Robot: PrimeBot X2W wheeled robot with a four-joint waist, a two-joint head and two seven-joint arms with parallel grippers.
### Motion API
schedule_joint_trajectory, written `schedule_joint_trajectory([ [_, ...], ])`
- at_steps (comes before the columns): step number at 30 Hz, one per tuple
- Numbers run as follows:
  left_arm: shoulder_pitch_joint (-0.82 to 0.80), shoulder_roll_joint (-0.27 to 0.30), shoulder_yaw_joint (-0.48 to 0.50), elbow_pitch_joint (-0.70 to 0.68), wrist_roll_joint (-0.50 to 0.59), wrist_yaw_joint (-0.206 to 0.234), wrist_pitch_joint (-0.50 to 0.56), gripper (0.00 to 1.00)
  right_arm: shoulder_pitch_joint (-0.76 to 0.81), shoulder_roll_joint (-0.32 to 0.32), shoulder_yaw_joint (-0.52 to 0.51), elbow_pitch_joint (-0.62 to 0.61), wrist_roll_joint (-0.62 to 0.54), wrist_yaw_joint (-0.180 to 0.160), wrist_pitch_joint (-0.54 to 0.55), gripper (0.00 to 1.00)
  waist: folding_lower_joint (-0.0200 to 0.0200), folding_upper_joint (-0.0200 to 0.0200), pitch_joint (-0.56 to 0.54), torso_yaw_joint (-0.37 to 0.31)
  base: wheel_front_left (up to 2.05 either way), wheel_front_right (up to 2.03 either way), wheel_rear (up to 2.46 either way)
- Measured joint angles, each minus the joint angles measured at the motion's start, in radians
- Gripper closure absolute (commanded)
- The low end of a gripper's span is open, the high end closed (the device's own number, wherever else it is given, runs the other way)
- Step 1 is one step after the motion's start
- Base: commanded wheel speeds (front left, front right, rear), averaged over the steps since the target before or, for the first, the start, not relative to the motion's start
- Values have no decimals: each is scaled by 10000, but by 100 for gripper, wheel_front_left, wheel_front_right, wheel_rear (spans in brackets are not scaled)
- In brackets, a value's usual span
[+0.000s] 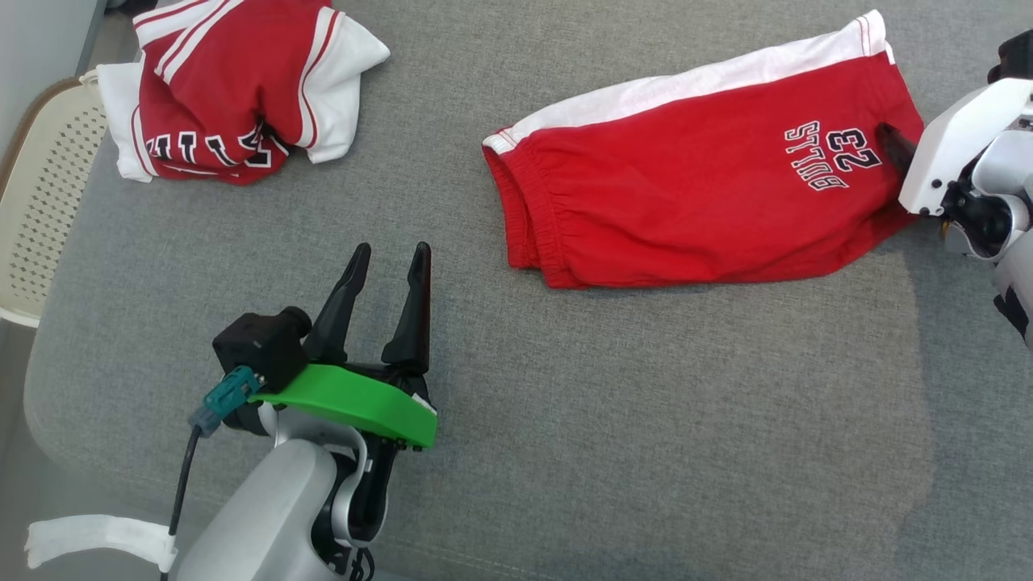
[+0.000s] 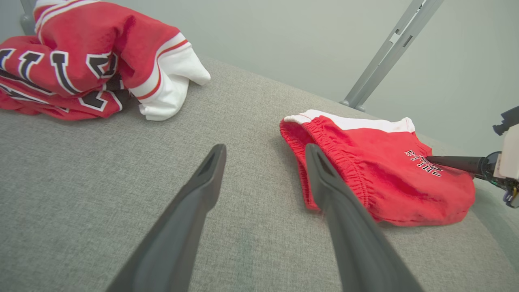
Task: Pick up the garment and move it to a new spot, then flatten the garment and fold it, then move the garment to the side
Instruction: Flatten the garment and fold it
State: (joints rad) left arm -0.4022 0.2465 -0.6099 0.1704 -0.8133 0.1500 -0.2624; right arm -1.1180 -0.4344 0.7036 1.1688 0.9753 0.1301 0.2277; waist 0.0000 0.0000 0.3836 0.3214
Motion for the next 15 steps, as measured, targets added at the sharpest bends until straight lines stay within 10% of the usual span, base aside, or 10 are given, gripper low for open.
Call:
schedule_joint_trajectory([
  [2,28,15,21,-33,2,19,0,0,0,15,130,-84,-8,0,10,100,0,0,-9,-27,0,0,0],
  [15,302,217,155,-242,17,128,0,0,380,184,355,-838,514,8,-462,100,0,0,-356,-680,0,0,0],
])
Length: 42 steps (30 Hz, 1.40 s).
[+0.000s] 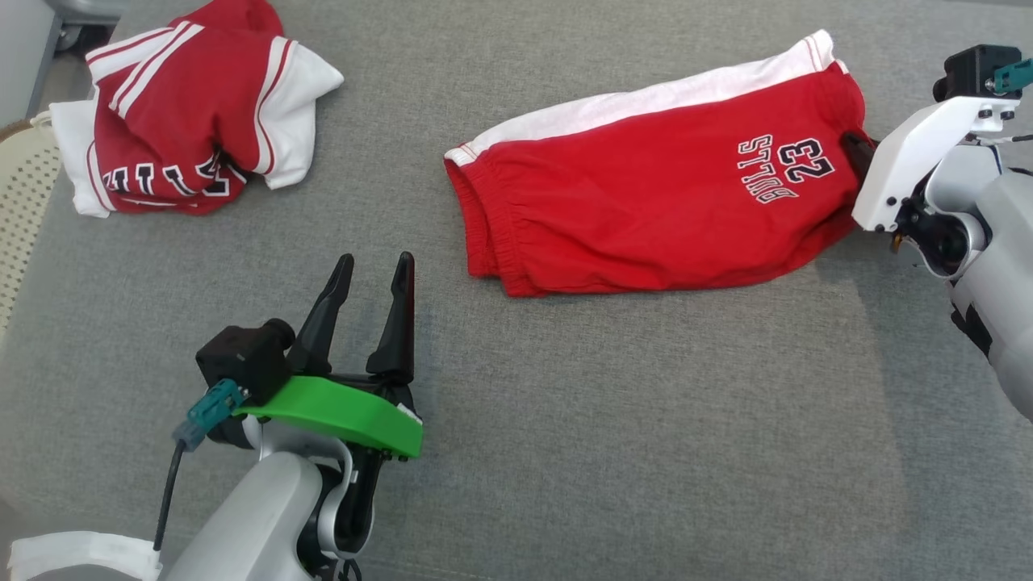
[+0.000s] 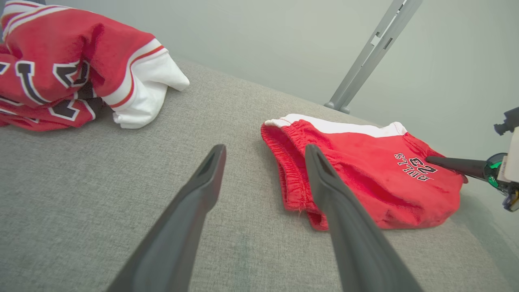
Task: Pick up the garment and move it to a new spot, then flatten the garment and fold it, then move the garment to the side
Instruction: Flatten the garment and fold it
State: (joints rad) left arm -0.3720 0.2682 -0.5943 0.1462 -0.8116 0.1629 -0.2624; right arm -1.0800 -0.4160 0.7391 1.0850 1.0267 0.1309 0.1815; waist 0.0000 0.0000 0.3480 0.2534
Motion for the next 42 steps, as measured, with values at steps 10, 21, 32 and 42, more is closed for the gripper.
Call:
schedule_joint_trajectory([
  [10,600,370,121,-583,-25,224,56,0,1349,-476,278,-1524,727,0,-669,100,0,0,-516,-973,0,0,0],
  [21,1314,702,27,-1643,2,681,251,0,2406,-920,150,-2224,1519,0,-1546,100,0,0,-1190,-1802,0,0,0],
  [32,1480,828,-274,-1933,123,836,500,0,2836,-476,-144,-1498,1862,0,-2592,100,0,0,-1401,-1956,0,0,0],
  [42,1472,882,-274,-1919,130,853,575,0,2068,-159,-219,-541,1781,0,-2993,100,0,0,-1256,-1859,0,0,0],
])
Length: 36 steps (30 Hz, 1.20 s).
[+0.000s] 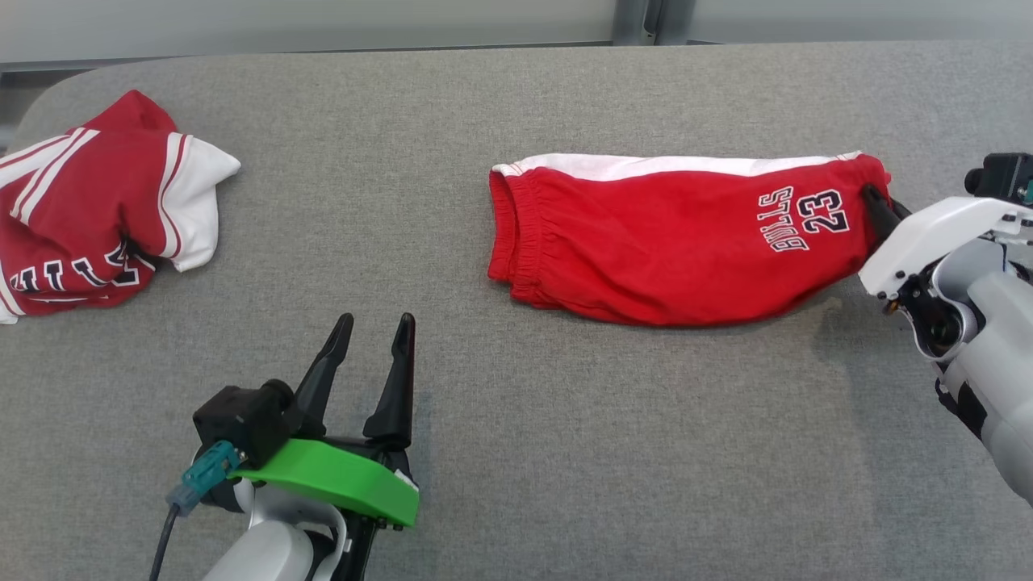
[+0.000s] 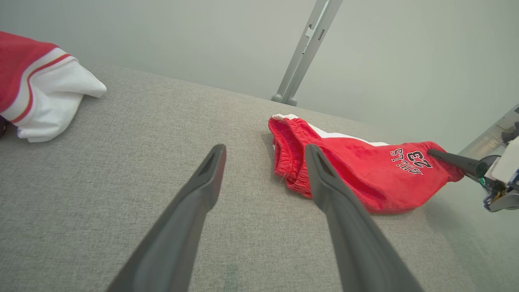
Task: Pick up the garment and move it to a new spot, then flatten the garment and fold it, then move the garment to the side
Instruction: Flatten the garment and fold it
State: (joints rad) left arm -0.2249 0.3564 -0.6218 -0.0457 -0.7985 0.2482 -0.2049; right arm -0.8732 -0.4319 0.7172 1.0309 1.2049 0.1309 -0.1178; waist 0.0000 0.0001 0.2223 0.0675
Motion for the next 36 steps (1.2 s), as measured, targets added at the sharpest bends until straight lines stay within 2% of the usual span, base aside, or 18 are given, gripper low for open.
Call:
schedule_joint_trajectory([
  [8,3,-167,10,155,-67,-17,-121,0,-1005,353,525,-140,-571,0,186,100,0,0,-197,30,0,0,0],
  [21,49,-337,63,347,-134,-153,-299,0,-1664,1779,1678,-742,-1507,0,828,100,0,0,-454,325,0,0,0],
  [24,52,-418,50,399,-138,-198,-330,0,-1680,2207,1973,-600,-1778,0,991,100,0,0,-449,487,0,0,0],
  [36,34,-696,-15,644,-151,-382,-405,0,-1675,3196,2366,531,-2155,0,1162,100,0,0,-326,1086,0,0,0],
])
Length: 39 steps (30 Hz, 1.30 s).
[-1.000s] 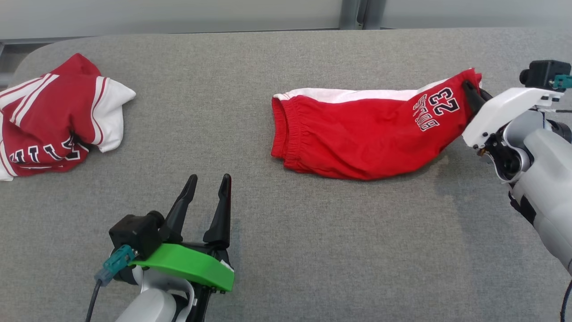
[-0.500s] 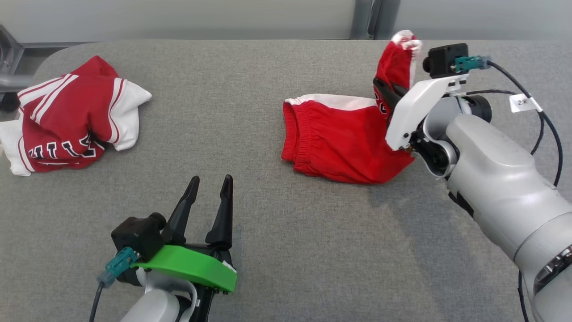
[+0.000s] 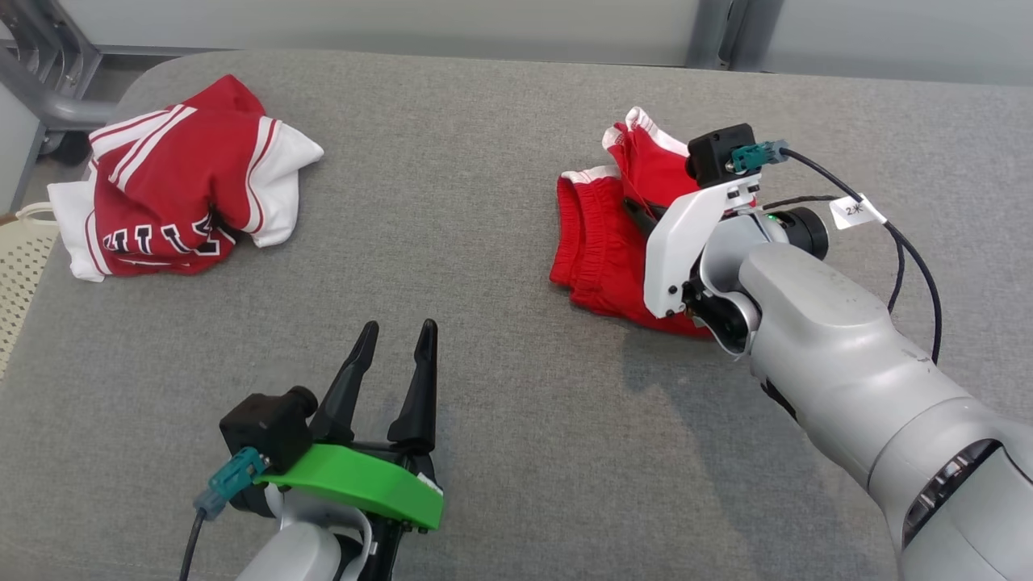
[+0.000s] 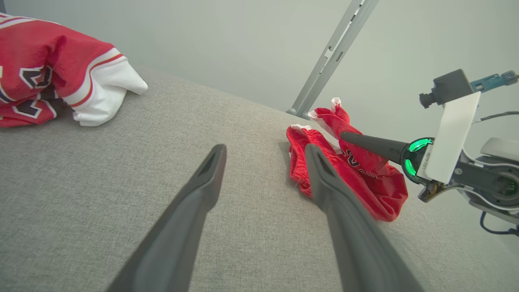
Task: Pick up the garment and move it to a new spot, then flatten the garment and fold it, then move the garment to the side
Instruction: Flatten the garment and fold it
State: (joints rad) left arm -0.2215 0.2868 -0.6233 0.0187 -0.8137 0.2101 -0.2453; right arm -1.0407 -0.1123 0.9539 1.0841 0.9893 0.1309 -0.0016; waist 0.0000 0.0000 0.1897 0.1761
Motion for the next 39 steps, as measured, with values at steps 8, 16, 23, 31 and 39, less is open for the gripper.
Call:
schedule_joint_trajectory([
  [8,-44,-159,-19,201,0,-125,-25,0,4,351,144,796,-109,0,-105,100,0,0,98,375,0,0,0],
  [16,-141,-257,-35,370,4,-211,-65,0,-51,543,336,1317,-255,0,-362,58,0,0,178,553,0,0,0],
  [23,-137,-226,19,458,2,-211,-96,0,-203,604,598,1302,-491,0,-798,0,0,0,55,420,0,0,0],
  [31,1,-40,71,307,25,-77,-94,0,-258,631,725,90,-251,0,-1168,0,0,0,-274,-7,0,0,0],
  [39,163,138,59,-61,65,115,21,0,-559,-94,67,109,13,0,-2098,0,0,0,-564,-515,0,0,0],
])
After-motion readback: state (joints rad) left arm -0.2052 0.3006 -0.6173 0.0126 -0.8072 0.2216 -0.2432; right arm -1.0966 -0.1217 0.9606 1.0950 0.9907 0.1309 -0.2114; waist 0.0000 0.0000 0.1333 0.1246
